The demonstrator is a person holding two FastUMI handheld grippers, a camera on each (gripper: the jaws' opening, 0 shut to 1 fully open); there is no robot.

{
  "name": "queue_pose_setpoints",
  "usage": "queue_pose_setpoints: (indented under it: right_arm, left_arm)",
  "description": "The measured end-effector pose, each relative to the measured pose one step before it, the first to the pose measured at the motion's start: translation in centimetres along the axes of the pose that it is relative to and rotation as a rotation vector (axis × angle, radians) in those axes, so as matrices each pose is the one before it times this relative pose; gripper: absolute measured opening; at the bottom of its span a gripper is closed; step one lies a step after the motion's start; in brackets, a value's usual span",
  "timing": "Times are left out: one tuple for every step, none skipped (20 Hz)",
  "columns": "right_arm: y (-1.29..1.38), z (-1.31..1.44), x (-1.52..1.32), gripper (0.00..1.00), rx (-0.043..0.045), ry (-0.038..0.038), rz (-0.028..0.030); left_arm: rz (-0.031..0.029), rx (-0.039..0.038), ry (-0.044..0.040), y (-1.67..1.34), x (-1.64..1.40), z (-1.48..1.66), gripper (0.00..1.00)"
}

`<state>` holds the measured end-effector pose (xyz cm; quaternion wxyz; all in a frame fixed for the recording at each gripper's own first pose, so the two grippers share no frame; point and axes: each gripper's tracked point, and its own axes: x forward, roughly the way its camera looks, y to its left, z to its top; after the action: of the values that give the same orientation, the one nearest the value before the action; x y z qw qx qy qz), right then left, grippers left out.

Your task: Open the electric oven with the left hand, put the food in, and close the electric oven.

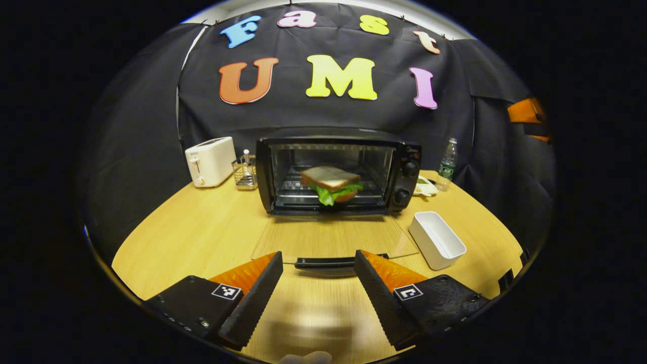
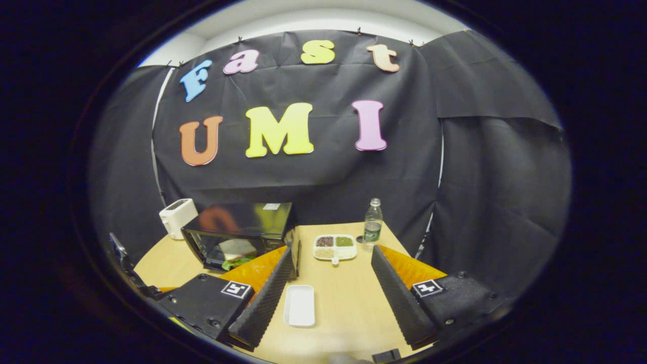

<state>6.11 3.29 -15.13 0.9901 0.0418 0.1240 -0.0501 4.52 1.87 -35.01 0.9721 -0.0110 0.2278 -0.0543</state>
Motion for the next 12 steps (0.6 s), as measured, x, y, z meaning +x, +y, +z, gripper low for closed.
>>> queue_pose_setpoints:
  right_arm:
    - [-0.741,-0.110,-0.276,0.90,-0.00418,0.00539,-0.01060]
    - [-0.703,-0.116,-0.068,0.90,-0.00414,0.00498,-0.00740]
    - [-0.604,-0.104,-0.100,0.90,-0.00533,0.00431,-0.00786]
    - [-0.492,-0.054,-0.186,0.90,-0.00123,0.00518,-0.00399]
    - [-0.486,-0.042,-0.139,0.90,0.00313,0.00435,-0.00328]
    - [-0.415,-0.168,-0.031,0.90,-0.00306,0.00398,-0.00568]
    - [-0.409,-0.057,-0.015,0.90,-0.00264,0.00498,-0.00562]
    - [-0.221,-0.037,-0.070,0.90,-0.00124,0.00164,-0.00217]
    - [-0.225,-0.034,-0.005,0.90,-0.00359,0.00324,-0.00513]
    - [-0.192,-0.094,0.019,0.90,-0.00181,0.00448,-0.00114]
    - [-0.112,-0.036,0.022,0.90,-0.00198,0.00113,-0.00242]
    - [-0.118,-0.125,0.114,0.90,0.00067,0.00613,-0.00059]
  left_arm:
    - [-0.00699,0.00774,0.01479,-0.672,0.645,-0.905,0.94]
    - [-0.00868,0.00293,0.01232,-0.424,0.536,-0.669,0.94]
    - [-0.00569,0.00004,0.01006,-0.327,0.352,-0.515,0.94]
    - [-0.00068,-0.00193,0.01257,-0.141,0.388,-0.631,0.94]
    - [0.00284,0.00136,0.00919,-0.172,0.486,-0.540,0.94]
    - [0.00387,0.00269,0.01556,-0.007,0.688,-0.670,0.94]
    - [0.00071,-0.00553,0.01359,-0.093,0.491,-0.493,0.94]
    - [0.00009,-0.00779,0.01146,-0.083,0.341,-0.373,0.94]
    - [0.00284,-0.00315,0.00901,0.013,0.401,-0.478,0.94]
    - [0.00519,0.00189,0.01175,0.115,0.424,-0.297,0.94]
    - [0.00653,0.00576,0.00459,0.042,0.433,0.014,0.94]
    - [0.00012,-0.00035,0.00270,-0.020,0.312,-0.017,0.94]
